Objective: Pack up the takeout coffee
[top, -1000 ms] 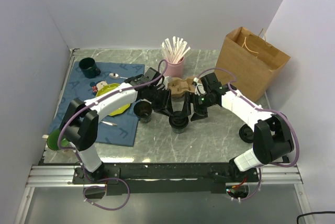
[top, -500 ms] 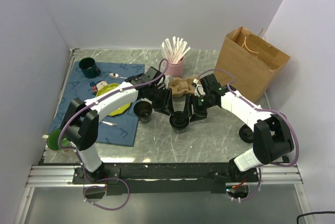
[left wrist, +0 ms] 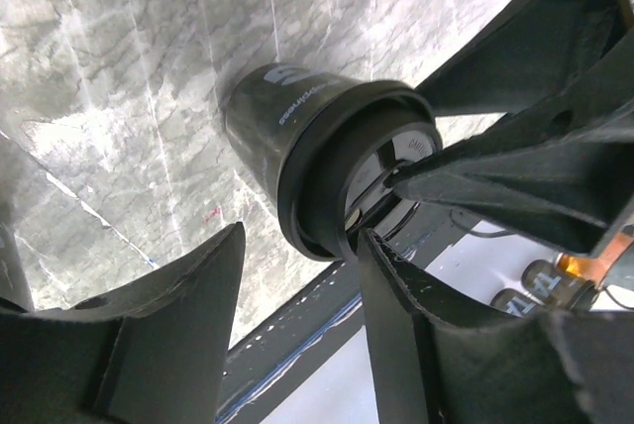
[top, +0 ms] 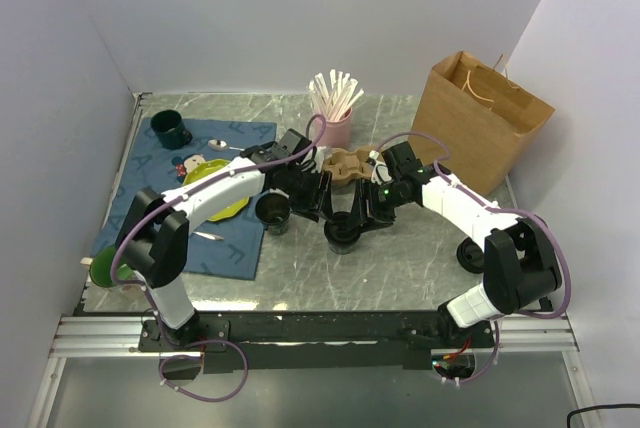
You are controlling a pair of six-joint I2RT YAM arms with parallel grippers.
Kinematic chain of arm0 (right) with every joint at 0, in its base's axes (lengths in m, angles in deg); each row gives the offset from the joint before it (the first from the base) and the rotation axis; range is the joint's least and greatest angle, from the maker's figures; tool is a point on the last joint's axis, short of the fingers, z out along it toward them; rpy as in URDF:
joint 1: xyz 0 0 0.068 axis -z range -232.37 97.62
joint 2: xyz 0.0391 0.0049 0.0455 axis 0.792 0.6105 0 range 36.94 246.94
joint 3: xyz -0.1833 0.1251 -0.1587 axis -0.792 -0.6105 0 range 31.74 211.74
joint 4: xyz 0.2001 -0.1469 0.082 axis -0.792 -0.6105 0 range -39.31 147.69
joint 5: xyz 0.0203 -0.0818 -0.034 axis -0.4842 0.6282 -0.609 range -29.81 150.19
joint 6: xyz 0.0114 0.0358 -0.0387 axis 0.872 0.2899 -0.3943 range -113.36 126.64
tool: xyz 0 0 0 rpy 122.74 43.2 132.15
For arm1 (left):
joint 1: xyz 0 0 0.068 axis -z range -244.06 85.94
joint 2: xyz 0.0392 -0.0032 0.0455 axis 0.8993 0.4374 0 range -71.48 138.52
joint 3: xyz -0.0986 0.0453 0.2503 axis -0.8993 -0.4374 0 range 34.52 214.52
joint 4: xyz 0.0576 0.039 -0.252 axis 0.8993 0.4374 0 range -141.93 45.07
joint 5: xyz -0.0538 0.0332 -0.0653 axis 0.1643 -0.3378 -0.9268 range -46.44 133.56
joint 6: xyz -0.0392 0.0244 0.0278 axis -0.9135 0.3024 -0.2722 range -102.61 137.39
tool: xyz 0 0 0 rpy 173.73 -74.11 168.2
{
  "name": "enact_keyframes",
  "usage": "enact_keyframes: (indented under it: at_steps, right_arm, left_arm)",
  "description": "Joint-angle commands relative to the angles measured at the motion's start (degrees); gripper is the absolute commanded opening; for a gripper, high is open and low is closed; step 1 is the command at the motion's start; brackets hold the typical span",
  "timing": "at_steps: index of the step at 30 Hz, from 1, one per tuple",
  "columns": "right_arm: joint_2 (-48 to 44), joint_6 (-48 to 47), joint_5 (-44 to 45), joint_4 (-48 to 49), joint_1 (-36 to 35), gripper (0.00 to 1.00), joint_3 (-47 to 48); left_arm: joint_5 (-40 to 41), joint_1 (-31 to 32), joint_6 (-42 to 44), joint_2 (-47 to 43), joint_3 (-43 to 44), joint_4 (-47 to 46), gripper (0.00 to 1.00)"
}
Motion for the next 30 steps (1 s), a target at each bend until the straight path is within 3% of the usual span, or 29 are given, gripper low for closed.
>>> enact_keyframes:
  at_steps: [1,14,23,27,30]
  right_arm:
    - [-1.0,-0.4,1.0,0.9,-0.4,0.58,-0.7]
    - [0.0,0.3,1.8,2.5,-0.3,0.51,-2.2]
    - [-1.5,2.8,1.7,5.5,-0.3,0.47,-6.8]
    - [-3.0,3.4,1.2,4.2,-0.3,0.5,-5.6]
    - [-4.7,3.4,1.3,2.1,-0.3,0.6,-2.8]
  left_arm:
    - [-1.0,1.3,2.3,0.1,-0.8,-2.2,0.55]
    - [6.1,1.5,1.0,2.1,-4.6,-4.7,0.45]
    - [5.3,1.5,0.1,4.5,-5.1,-5.7,0.4]
    - [5.6,1.5,0.1,4.5,-6.1,-6.0,0.39]
    - [5.7,1.5,0.3,5.1,-6.3,-5.8,0.39]
